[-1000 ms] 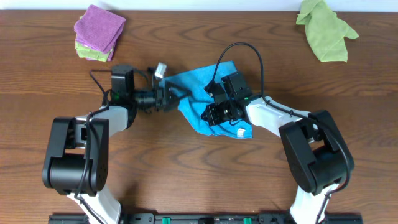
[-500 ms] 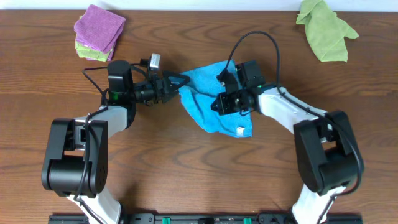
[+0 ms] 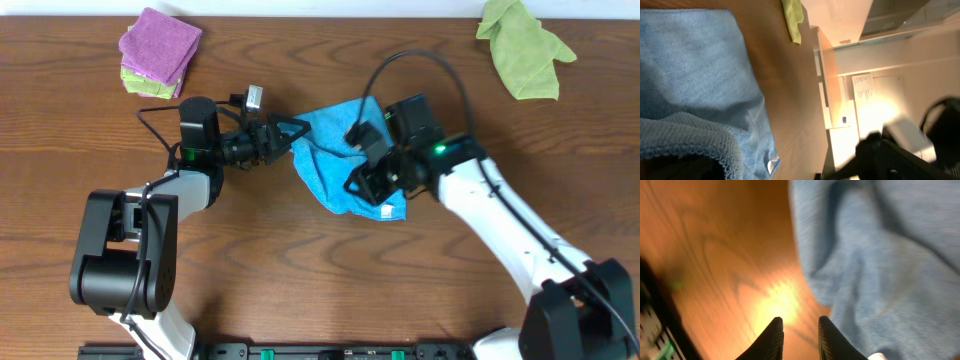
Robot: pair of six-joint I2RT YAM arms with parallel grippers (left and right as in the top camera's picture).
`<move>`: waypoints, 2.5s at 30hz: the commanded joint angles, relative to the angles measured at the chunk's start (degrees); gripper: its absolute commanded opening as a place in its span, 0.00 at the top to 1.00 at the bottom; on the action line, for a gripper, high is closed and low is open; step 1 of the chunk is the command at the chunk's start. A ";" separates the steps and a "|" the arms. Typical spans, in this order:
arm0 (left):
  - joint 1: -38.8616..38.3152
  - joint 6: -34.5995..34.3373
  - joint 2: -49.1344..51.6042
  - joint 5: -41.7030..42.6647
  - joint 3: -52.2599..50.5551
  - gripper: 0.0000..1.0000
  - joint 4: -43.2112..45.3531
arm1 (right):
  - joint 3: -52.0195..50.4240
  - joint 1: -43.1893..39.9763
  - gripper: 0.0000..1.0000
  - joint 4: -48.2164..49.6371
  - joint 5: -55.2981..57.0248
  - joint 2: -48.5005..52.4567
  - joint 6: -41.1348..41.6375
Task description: Fold the cloth
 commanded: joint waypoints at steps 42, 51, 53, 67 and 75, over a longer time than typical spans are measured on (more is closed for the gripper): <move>-0.15 -1.36 -0.79 -5.75 0.31 0.05 0.63 | -2.10 23.52 0.60 14.10 39.71 11.61 -0.66; -0.15 -1.36 -0.79 -5.88 0.31 0.05 0.61 | -2.10 23.52 0.65 15.87 39.30 13.57 -0.63; -0.15 -1.36 -0.79 -5.88 0.31 0.05 0.61 | -2.10 23.52 0.69 16.20 39.28 14.29 -0.63; -0.09 -1.31 -0.79 -6.62 0.31 0.05 0.63 | -2.05 22.95 0.99 16.44 39.32 15.34 -0.59; 1.09 -1.31 -0.79 -7.15 0.31 0.05 0.61 | -1.97 22.34 0.99 16.44 40.57 11.87 0.63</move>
